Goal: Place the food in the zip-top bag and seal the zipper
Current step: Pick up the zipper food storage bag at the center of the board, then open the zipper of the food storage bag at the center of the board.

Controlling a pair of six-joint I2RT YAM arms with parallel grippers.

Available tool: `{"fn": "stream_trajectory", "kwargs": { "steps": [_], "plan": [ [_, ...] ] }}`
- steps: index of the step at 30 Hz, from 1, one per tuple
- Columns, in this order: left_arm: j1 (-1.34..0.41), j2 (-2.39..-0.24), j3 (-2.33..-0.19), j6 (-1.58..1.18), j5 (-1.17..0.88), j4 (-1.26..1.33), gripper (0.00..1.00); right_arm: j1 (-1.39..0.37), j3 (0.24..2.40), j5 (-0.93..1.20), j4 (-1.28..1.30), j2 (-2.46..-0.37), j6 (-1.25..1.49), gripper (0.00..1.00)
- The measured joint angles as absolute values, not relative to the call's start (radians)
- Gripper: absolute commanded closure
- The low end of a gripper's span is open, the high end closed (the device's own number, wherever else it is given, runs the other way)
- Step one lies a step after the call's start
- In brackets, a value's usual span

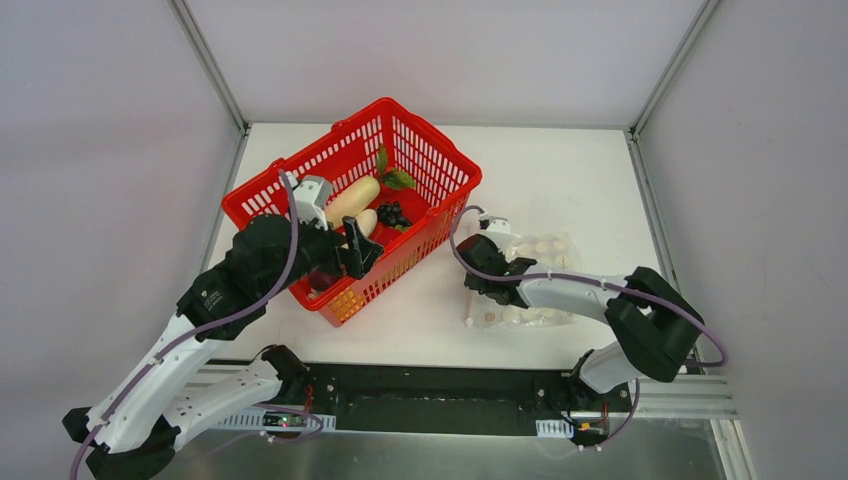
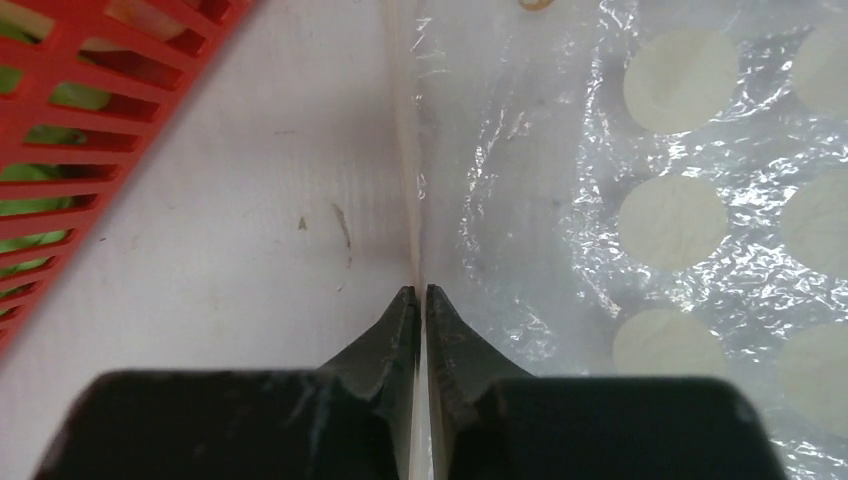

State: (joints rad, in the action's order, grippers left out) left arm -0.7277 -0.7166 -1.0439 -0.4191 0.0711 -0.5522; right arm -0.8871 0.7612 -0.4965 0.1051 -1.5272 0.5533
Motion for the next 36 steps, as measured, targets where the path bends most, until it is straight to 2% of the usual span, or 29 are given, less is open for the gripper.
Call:
{"fn": "stream_trajectory", "kwargs": {
  "steps": [3,11,17,24,30,34,36],
  "plan": [
    [-0.747,-0.739,-1.065,-0.408,0.017,-0.548,0.09,-0.881,0.739,-0.457,0.088,-1.473,0.545,1.00],
    [-0.886,-0.823,-1.087,-0.400,-0.043,-0.501,0.10,-0.829,0.692,-0.351,0.064,-1.393,0.541,1.00],
    [-1.083,-0.920,-1.093,-0.400,0.025,-0.437,0.10,-0.785,0.590,-0.253,0.047,-1.153,0.562,1.00],
    [-1.243,-1.078,-1.091,-0.415,0.162,-0.318,0.14,-0.728,0.485,-0.177,0.038,-0.850,0.638,1.00],
    [-1.297,-1.195,-1.089,-0.466,0.263,-0.253,0.15,-0.713,0.447,-0.144,0.059,-0.717,0.697,0.99],
    [-1.297,-1.256,-1.086,-0.486,0.297,-0.213,0.15,-0.712,0.443,-0.125,0.076,-0.651,0.719,0.93],
    [-1.297,-1.286,-1.083,-0.493,0.307,-0.196,0.15,-0.712,0.443,-0.122,0.091,-0.628,0.728,0.97]
  ]
}}
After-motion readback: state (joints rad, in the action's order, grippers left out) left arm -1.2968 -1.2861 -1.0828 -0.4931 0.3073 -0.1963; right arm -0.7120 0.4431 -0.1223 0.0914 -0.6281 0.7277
